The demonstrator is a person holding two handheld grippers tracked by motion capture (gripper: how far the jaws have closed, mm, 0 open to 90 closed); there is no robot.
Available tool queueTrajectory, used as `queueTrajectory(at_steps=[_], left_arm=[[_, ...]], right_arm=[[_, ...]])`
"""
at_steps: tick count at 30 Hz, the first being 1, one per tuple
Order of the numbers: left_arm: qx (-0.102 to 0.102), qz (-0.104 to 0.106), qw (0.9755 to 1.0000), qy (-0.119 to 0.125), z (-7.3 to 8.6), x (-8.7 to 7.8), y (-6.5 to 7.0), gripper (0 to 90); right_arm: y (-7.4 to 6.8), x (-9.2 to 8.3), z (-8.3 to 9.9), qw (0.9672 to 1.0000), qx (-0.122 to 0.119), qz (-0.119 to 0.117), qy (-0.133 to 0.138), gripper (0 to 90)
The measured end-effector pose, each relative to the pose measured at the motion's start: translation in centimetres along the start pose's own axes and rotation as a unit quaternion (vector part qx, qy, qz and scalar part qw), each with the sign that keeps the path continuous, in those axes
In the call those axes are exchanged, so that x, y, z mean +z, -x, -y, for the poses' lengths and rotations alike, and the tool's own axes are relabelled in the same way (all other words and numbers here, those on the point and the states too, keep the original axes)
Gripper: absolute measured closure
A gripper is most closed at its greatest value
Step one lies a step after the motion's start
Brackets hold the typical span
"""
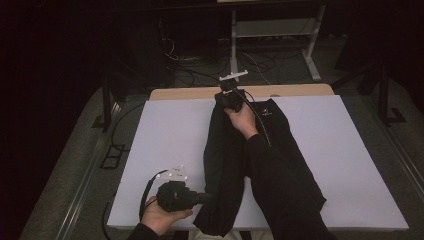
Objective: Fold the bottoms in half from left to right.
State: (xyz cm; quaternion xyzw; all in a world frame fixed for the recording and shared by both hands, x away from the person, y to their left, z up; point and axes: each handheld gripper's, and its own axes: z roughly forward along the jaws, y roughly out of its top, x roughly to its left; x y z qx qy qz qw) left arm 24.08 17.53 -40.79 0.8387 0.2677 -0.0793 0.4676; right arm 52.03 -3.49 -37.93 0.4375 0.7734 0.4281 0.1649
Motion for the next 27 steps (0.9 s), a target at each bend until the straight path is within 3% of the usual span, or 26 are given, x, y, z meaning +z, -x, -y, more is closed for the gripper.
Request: queueTrajectory(at_steps=[12, 27], left_arm=[[0.03, 0.033, 0.999, -0.009, -1.7, 2.8, 1.0, 88.5], [0.06, 0.073, 0.9951, -0.029, -3.4, 6.0, 2.7, 88.5]], right_arm=[[2.2, -2.2, 1.4, 0.9999, 0.011, 0.003, 0.002, 85.0], [5.7, -4.4, 2.7, 0.9997, 0.025, 0.002, -0.002, 84.9]])
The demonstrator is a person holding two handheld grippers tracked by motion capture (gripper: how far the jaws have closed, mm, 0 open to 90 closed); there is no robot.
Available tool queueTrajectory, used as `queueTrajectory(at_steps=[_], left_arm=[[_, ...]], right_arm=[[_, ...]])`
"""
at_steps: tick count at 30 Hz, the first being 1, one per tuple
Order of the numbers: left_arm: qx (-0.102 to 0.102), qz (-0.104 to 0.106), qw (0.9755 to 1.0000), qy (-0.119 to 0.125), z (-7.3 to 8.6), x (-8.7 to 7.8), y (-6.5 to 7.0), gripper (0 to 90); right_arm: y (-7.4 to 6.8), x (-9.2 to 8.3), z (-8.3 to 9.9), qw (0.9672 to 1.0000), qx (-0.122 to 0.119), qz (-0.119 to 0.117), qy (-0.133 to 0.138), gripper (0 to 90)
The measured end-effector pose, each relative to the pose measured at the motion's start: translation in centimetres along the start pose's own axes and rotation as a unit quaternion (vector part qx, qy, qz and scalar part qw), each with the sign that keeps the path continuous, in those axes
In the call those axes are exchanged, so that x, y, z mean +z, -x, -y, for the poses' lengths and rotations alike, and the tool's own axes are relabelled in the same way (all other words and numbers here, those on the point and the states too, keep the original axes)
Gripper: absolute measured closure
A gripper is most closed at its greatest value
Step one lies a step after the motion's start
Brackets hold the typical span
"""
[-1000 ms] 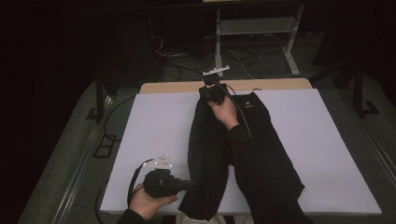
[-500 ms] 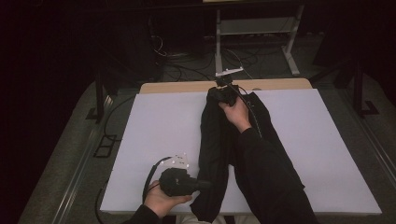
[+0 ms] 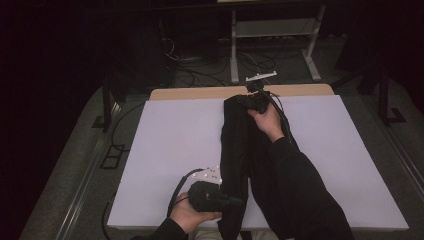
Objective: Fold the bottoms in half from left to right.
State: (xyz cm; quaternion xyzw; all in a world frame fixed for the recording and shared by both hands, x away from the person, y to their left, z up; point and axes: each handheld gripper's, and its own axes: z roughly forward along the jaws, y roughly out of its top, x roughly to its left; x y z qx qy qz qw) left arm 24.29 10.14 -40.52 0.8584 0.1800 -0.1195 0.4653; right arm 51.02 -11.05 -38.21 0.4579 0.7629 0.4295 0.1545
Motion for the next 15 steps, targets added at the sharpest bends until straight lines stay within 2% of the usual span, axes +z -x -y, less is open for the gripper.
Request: queueTrajectory(at_steps=[11, 15], left_arm=[[0.016, 0.016, 0.9997, 0.007, -1.2, 1.1, 0.4, 88.6], [0.022, 0.021, 0.9993, 0.023, -1.5, 1.5, 0.4, 88.6]], right_arm=[[1.7, -0.9, 0.3, 1.0, 0.0, -0.003, -0.004, 84.9], [2.1, -1.4, 0.2, 1.0, -0.005, -0.004, -0.006, 85.0]])
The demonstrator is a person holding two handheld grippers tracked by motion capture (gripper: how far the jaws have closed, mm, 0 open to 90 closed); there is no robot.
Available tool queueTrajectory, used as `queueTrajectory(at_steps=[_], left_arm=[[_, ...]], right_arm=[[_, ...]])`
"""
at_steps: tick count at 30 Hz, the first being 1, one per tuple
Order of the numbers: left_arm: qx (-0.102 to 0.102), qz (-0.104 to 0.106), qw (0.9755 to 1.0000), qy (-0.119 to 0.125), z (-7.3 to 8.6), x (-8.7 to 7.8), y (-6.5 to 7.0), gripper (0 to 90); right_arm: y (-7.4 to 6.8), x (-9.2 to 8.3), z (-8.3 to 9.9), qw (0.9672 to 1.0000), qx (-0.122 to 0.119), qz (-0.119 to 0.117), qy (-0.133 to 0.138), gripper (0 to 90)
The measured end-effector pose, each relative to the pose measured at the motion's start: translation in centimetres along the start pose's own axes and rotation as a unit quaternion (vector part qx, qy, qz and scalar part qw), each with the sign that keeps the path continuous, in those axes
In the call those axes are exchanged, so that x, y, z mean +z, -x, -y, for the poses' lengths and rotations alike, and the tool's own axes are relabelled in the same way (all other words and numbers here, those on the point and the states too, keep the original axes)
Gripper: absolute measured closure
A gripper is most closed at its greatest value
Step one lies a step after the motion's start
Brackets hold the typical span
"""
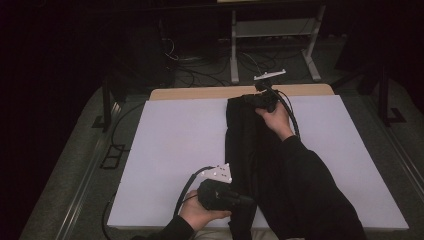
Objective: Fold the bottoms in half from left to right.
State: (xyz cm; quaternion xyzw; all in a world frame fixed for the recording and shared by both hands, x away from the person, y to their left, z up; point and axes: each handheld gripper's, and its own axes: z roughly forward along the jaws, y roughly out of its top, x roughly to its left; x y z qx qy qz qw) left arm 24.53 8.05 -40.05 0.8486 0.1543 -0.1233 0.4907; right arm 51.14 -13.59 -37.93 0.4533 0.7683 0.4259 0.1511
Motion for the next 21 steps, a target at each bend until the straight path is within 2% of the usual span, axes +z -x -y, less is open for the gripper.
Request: queueTrajectory(at_steps=[2, 13, 21], left_arm=[[-0.002, 0.004, 0.9999, 0.009, -0.1, 0.4, -0.1, 88.6], [0.01, 0.022, 0.9997, 0.008, -2.0, 3.0, 0.1, 88.6], [0.007, 0.024, 0.9996, 0.012, -2.8, 4.3, 0.2, 88.6]], right_arm=[[0.2, -0.1, 0.0, 1.0, -0.007, 0.001, -0.002, 85.0], [2.3, -1.1, 0.2, 0.9997, -0.019, -0.004, -0.015, 84.8], [3.8, -1.3, 0.4, 0.9997, -0.009, -0.006, -0.022, 84.8]])
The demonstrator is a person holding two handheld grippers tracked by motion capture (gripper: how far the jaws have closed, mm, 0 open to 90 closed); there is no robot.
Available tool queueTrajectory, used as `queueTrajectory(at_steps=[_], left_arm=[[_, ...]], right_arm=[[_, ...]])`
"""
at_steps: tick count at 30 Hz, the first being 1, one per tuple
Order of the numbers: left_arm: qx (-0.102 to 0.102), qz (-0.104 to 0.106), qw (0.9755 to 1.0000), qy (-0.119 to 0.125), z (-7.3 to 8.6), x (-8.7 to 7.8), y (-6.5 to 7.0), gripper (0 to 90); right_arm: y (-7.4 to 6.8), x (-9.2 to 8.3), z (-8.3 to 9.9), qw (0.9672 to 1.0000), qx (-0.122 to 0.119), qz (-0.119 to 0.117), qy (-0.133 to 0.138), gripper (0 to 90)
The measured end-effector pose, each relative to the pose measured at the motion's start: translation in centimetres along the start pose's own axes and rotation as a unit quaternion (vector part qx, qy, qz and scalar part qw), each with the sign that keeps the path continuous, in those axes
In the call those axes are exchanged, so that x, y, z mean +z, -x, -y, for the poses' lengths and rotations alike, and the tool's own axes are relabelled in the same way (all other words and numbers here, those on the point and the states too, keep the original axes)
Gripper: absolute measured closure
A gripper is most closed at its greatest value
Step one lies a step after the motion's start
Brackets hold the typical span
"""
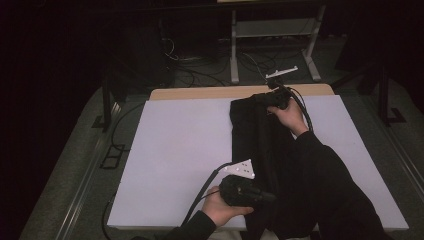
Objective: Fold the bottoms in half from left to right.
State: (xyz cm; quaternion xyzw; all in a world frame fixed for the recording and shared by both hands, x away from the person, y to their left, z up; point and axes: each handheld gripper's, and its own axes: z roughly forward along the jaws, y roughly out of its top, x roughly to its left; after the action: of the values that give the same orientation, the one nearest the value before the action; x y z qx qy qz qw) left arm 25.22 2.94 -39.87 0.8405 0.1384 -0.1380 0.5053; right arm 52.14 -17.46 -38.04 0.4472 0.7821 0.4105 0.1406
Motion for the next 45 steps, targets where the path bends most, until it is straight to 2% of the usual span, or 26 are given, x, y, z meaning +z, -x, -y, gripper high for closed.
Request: queueTrajectory(at_steps=[6, 10, 12, 16, 25, 31, 37, 41, 45], left_arm=[[-0.003, -0.003, 1.0, 0.001, -0.6, 1.3, 0.0, 88.6], [-0.001, -0.009, 1.0, 0.003, -0.9, 2.2, 0.2, 88.6], [-0.004, -0.009, 0.9999, 0.008, -1.0, 2.5, 0.2, 88.5], [-0.006, -0.01, 0.9999, 0.01, -1.1, 3.3, 0.1, 88.5], [-0.014, -0.011, 0.9998, 0.012, -1.8, 5.6, -0.5, 88.5], [-0.019, -0.01, 0.9997, 0.011, -2.1, 7.2, -0.4, 88.5], [-0.036, -0.009, 0.9993, -0.002, -2.2, 8.7, -0.4, 88.5], [-0.048, -0.01, 0.9986, -0.018, -2.4, 9.7, -0.6, 88.5], [-0.054, -0.013, 0.9982, -0.023, -2.7, 10.7, -0.6, 88.5]], right_arm=[[0.9, 0.0, 0.4, 1.0, -0.001, -0.003, -0.008, 84.8], [1.5, -0.1, 0.6, 0.9996, -0.02, 0.004, -0.019, 84.8], [2.0, -0.2, 0.7, 0.9995, -0.021, 0.01, -0.02, 84.8], [3.3, -0.7, 0.8, 0.9997, -0.008, 0.016, -0.015, 84.8], [4.9, -0.8, 1.4, 0.9997, 0.005, 0.021, -0.015, 84.8], [5.2, -0.4, 1.8, 0.9992, -0.01, 0.027, -0.029, 84.8], [5.5, -0.4, 2.0, 0.9991, -0.017, 0.029, -0.027, 84.8], [5.8, 0.1, 2.5, 0.9988, -0.015, 0.03, -0.035, 84.8], [6.2, 0.5, 2.8, 0.9986, -0.013, 0.031, -0.042, 84.7]])
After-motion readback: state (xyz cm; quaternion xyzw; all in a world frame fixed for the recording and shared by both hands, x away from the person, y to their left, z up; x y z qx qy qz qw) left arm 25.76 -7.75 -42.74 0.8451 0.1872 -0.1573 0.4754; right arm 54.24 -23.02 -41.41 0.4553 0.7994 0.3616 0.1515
